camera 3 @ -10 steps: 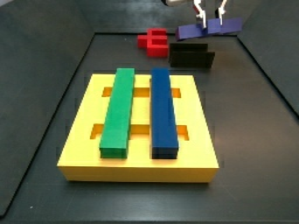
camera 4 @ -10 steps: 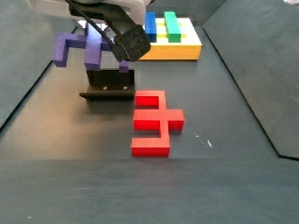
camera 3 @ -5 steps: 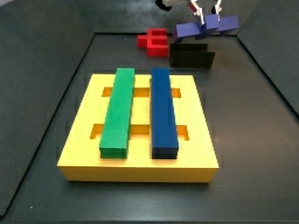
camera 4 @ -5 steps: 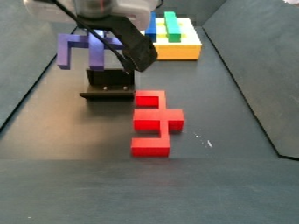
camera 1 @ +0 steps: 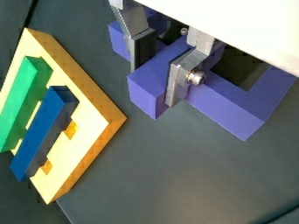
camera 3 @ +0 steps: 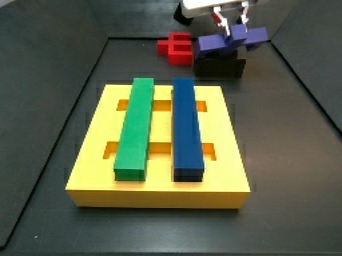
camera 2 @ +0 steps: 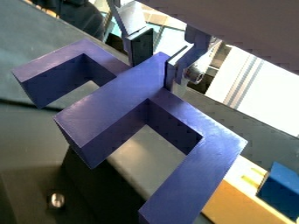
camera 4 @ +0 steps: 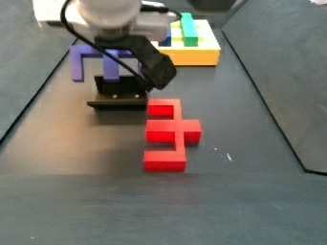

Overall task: Pick up the purple object. Move up. Place the purple object on the fixture. Regrasp the purple object. Move to above the board. Insert the purple object.
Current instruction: Place the purple object on the fixture.

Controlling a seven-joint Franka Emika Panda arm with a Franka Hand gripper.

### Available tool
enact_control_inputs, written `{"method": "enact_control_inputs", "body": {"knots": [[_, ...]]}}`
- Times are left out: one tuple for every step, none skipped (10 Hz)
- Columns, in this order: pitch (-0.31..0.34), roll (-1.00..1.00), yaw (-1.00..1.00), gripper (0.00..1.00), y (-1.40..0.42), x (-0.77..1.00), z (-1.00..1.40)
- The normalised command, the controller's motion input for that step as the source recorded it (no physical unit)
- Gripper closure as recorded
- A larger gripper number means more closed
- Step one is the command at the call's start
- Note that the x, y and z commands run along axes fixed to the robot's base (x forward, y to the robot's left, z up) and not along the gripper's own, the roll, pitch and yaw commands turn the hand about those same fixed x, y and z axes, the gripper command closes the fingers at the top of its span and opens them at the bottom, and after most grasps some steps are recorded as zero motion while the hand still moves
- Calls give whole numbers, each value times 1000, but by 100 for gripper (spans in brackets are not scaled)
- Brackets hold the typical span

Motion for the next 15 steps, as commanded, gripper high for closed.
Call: {"method": "enact_control_inputs", "body": {"knots": [[57, -6, 0, 100, -34, 0, -277], [131, 0, -31, 100, 0, 0, -194], [180, 0, -211, 100, 26, 37, -206], [223, -94, -291, 100, 91, 91, -11], [237, -251, -303, 100, 186, 83, 0], [231, -403, -306, 100, 251, 60, 74], [234, -489, -297, 100, 280, 63, 103], [257, -400, -337, 100, 283, 63, 34], [226, -383, -349, 100, 209, 109, 0], [163, -217, -320, 100, 49, 280, -23], [180, -51, -406, 100, 26, 226, -100], [140, -114, -471, 100, 17, 174, -100], [91, -106, -471, 100, 20, 157, -106], [57, -77, -443, 100, 57, 74, -123], [0, -157, -406, 100, 86, 0, -146]]}}
